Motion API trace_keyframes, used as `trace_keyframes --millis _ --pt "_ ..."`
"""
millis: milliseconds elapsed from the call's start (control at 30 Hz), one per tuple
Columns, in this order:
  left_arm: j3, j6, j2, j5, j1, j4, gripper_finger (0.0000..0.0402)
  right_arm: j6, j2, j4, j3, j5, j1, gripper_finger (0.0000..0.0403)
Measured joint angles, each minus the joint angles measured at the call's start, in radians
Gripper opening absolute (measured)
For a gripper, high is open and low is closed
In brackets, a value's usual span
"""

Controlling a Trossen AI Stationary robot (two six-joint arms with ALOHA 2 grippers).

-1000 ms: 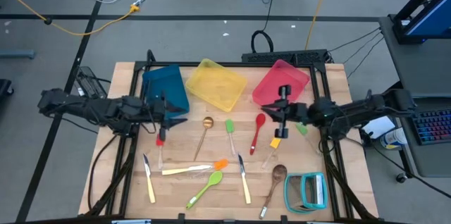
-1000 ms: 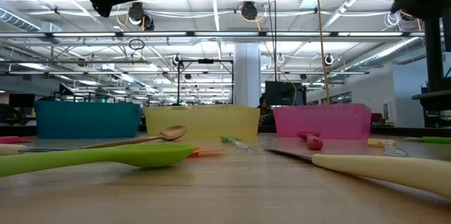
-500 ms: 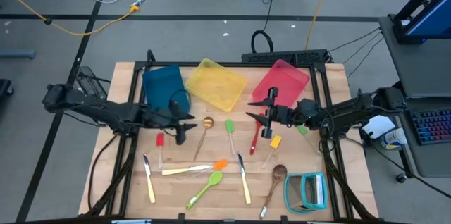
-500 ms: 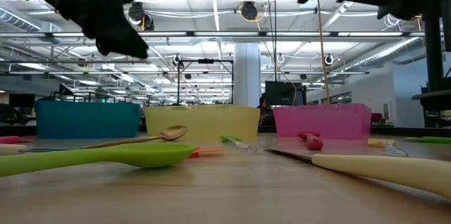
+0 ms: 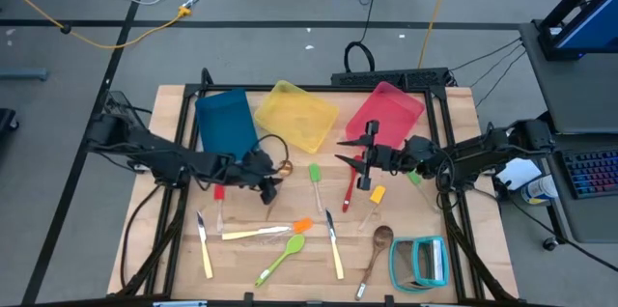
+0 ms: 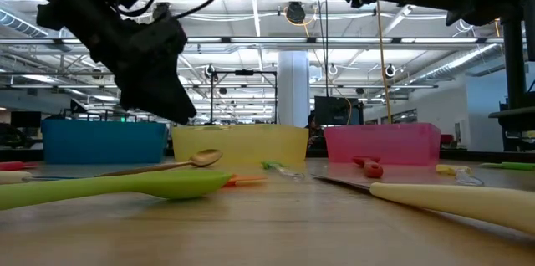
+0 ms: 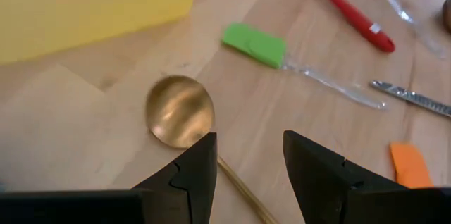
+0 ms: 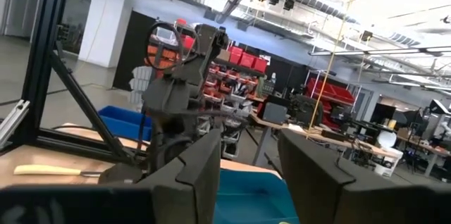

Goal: Pick & Place Kitchen Items
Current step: Put the gold serving spoon into the blue bin

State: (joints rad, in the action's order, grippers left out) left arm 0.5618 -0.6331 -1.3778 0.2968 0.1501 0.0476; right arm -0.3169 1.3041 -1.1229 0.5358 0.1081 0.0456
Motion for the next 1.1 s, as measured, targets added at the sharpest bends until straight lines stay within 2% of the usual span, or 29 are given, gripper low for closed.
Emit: trace_keyframes --millis 300,533,867,967,1100 --pt "0.100 -0.003 -0.125 -0.044 -0.005 -0.099 0.0168 0.016 0.000 0.023 0.000 0.000 0.000 0.0136" --pt "0.104 -0.095 -0.180 -0.130 -0.029 -0.117 0.0168 0.033 0.000 0.024 -0.001 -0.001 0.000 0.0139" --pt "0.106 -0.066 -0.236 -0.177 -0.089 -0.099 0.0166 0.043 0.000 0.036 -0.001 -0.004 0.000 0.0136" --pt "0.106 -0.038 -0.238 -0.177 -0.100 -0.098 0.0148 0.043 0.000 0.054 -0.001 -0.004 0.000 0.0135" --pt "0.106 -0.019 -0.238 -0.169 -0.109 -0.106 0.0091 0.043 0.000 0.061 -0.001 -0.004 0.000 0.0137"
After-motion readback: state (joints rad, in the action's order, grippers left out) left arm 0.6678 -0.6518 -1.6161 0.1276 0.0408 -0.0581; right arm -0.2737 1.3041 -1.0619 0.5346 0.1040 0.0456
